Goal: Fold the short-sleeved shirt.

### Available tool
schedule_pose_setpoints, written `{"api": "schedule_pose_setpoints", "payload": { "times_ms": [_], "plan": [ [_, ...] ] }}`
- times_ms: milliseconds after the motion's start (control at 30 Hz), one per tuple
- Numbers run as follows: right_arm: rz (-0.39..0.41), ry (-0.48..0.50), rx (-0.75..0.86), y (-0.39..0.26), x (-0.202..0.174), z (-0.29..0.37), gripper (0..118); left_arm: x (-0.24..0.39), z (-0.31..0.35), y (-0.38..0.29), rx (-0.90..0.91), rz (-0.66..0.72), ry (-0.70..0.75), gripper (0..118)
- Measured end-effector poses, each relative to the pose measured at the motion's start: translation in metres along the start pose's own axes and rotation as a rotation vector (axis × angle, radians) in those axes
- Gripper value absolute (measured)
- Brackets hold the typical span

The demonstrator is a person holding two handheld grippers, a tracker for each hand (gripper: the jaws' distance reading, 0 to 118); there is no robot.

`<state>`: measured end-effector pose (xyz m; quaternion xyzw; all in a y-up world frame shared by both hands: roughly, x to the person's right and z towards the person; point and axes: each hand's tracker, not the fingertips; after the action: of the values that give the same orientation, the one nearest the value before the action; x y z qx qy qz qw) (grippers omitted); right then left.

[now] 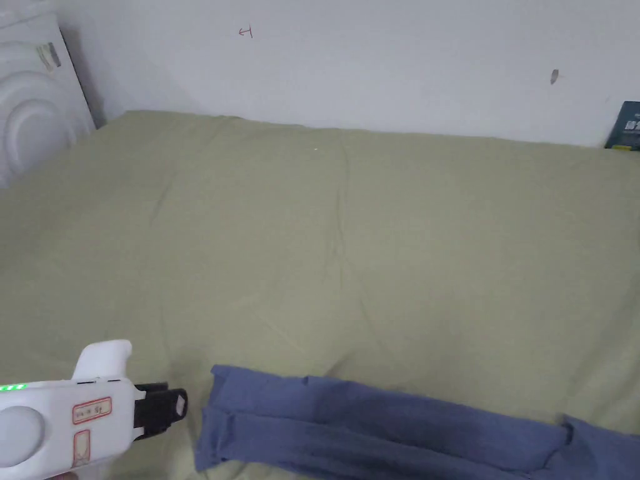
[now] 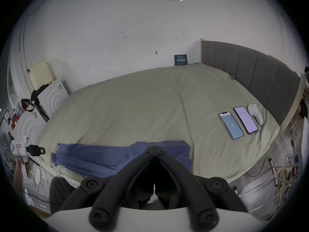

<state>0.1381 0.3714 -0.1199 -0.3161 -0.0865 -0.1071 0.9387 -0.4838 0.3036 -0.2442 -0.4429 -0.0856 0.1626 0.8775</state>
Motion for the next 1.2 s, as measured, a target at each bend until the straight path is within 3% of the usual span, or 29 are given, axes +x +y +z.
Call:
{"api": "schedule_pose_setpoints", "payload": {
  "times_ms": [200, 233, 267, 300, 333, 567, 700, 800, 833, 867, 900, 933, 967, 1033, 1200],
  "plan": [
    [-0.006, 0.027, 0.001, -0.005, -0.025, 0.01, 0, -0.036, -0.035, 0.015, -0.068, 0.132, -0.149, 4],
    [0.0, 0.029, -0.001, -0.007, -0.03, 0.011, 0, -0.041, -0.04, 0.018, -0.074, 0.146, -0.175, 11],
    [0.006, 0.028, 0.002, -0.008, -0.033, 0.012, 0, -0.044, -0.044, 0.021, -0.09, 0.158, -0.208, 40],
    [0.01, 0.027, 0.002, -0.008, -0.036, 0.011, 0, -0.048, -0.051, 0.023, -0.12, 0.178, -0.234, 89],
    [0.007, 0.03, -0.001, -0.008, -0.038, 0.01, 0, -0.05, -0.06, 0.021, -0.173, 0.19, -0.263, 118],
    [-0.013, 0.043, -0.028, -0.013, -0.051, 0.009, 0, -0.043, -0.087, 0.018, -0.22, 0.278, -0.422, 117],
    [-0.035, 0.049, -0.043, -0.016, -0.047, 0.007, 0, -0.071, -0.117, 0.024, -0.236, 0.315, -0.513, 116],
    [-0.051, 0.049, -0.047, -0.019, -0.043, 0.006, 0, -0.036, -0.118, 0.016, -0.283, 0.36, -0.641, 115],
    [-0.057, 0.047, -0.053, -0.02, -0.043, 0.005, 0, -0.03, -0.122, 0.013, -0.305, 0.365, -0.627, 110],
    [-0.059, 0.045, -0.053, -0.021, -0.043, 0.005, 0, -0.025, -0.124, 0.011, -0.301, 0.356, -0.621, 98],
    [-0.06, 0.048, -0.056, -0.022, -0.041, 0.004, 0, -0.02, -0.127, 0.008, -0.3, 0.356, -0.614, 69],
    [-0.064, 0.048, -0.059, -0.022, -0.041, 0.004, 0, -0.013, -0.133, 0.002, -0.324, 0.346, -0.519, 14],
    [-0.068, 0.05, -0.061, -0.023, -0.041, 0.004, 0, -0.009, -0.138, -0.003, -0.33, 0.325, -0.457, 10],
    [-0.074, 0.065, -0.065, -0.024, -0.04, 0.005, 0, -0.047, -0.162, 0.005, -0.306, 0.405, -0.58, 10],
    [-0.072, 0.074, -0.066, -0.024, -0.04, 0.006, 0, -0.061, -0.154, 0.012, -0.272, 0.364, -0.503, 7]
  ]
}}
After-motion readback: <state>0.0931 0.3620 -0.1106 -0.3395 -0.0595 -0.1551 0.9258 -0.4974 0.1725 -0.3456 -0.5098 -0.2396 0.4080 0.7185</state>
